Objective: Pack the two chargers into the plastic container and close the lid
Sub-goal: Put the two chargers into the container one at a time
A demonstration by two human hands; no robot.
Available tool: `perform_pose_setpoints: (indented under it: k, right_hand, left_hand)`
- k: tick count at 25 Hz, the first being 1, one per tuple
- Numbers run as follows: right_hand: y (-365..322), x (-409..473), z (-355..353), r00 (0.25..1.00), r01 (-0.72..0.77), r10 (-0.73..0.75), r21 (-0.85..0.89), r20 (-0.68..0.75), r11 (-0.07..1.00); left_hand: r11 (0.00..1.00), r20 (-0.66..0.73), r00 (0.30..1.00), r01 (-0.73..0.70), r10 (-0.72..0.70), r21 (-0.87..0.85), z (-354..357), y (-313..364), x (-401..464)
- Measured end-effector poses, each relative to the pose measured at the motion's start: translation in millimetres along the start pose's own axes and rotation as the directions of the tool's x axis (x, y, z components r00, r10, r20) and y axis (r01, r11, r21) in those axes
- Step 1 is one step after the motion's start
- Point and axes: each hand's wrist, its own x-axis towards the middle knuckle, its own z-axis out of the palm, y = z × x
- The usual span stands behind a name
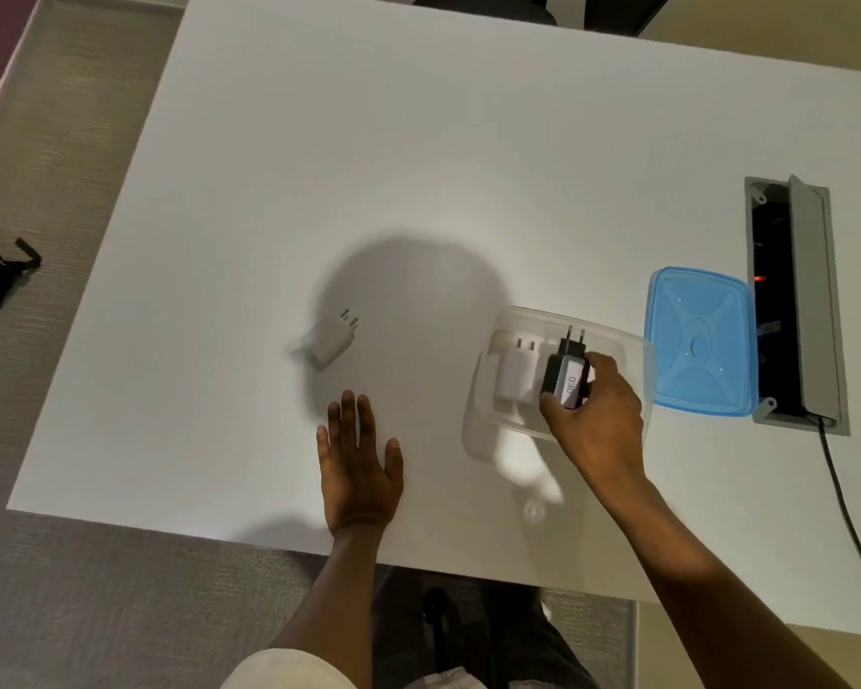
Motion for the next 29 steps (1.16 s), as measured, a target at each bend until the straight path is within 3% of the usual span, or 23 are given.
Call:
perform_pose_setpoints:
  k: [7,18,25,29]
  right_hand:
    - [41.6,15.0,25.7,0.995,-0.078,0.081,-0.053,0.064,0.996]
    - [49.8,19.8,27.6,0.972,-0.145,0.152,-0.052,0.181,0.988]
    - [51.4,26.3,18.4,0.951,-0.209,0.173,0.118,0.256,0.971]
    - [44.0,18.6,7.7,0.983,-0.122,0.107,0.102,0.147,0.987]
  left_hand:
    - [1.0,0.01,1.0,0.016,-0.016,-0.005,-2.5,3.1,0.6]
    - [0.999,0.011,0.999,0.031,-0.031,-0.012,-2.9,4.6,-1.3]
    - [1.0,0.026,1.0,0.007,-0.008,0.016,-3.3,3.2,-1.1]
    - [0.996,0.02,0.996,-0.09,0.09,0.0,-9.3,-9.4,0.6]
